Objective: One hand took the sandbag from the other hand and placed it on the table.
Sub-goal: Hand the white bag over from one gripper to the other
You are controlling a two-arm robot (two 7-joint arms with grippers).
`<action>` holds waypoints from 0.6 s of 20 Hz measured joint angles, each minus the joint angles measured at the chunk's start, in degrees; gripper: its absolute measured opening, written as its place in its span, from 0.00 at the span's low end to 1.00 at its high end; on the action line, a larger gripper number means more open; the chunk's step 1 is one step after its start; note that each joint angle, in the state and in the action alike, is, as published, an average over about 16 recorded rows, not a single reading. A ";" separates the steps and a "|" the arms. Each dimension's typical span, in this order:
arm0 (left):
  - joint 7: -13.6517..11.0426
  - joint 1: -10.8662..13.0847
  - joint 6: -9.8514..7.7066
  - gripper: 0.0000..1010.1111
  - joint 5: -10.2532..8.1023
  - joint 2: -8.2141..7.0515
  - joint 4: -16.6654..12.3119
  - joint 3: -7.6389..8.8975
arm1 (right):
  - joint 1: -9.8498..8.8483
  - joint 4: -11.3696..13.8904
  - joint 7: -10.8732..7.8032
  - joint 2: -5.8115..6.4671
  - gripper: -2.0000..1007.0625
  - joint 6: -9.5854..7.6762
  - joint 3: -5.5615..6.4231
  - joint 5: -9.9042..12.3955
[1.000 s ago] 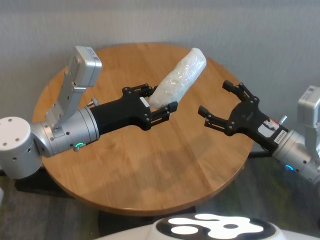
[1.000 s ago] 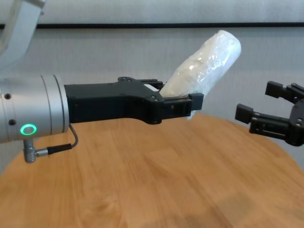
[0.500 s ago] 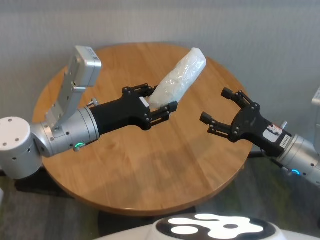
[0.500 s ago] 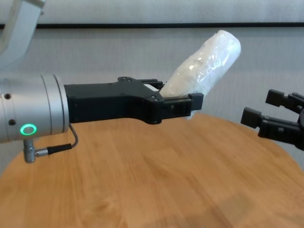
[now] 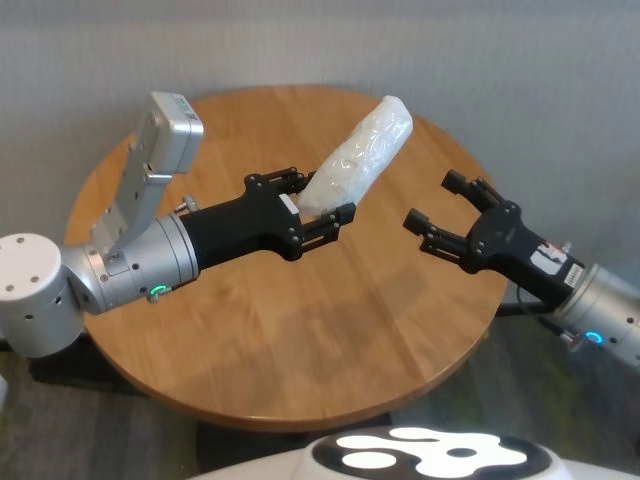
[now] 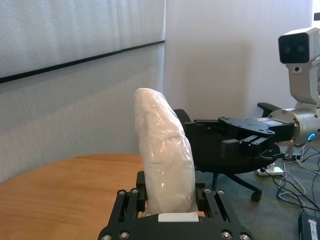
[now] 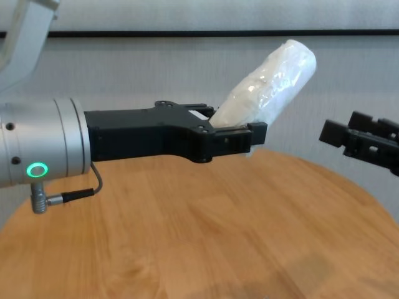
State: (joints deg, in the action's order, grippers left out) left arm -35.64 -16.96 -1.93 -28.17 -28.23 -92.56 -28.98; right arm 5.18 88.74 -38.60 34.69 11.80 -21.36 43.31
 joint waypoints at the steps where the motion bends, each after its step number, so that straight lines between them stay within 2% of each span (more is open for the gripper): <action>1: 0.00 0.00 0.00 0.57 0.00 0.00 0.00 0.00 | -0.04 0.06 -0.14 -0.21 1.00 -0.58 0.05 0.51; 7: 0.00 0.00 0.00 0.57 0.00 0.00 0.00 0.00 | -0.27 0.51 -0.95 -1.37 1.00 -3.81 0.01 3.13; 12: 0.00 0.00 0.00 0.57 0.00 0.00 0.00 0.00 | -0.52 0.71 -2.00 -1.92 1.00 -5.35 -0.21 5.24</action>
State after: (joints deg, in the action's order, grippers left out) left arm -35.64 -16.96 -1.94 -28.17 -28.23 -92.56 -28.98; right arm 4.66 89.45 -40.60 32.77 6.45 -21.56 48.55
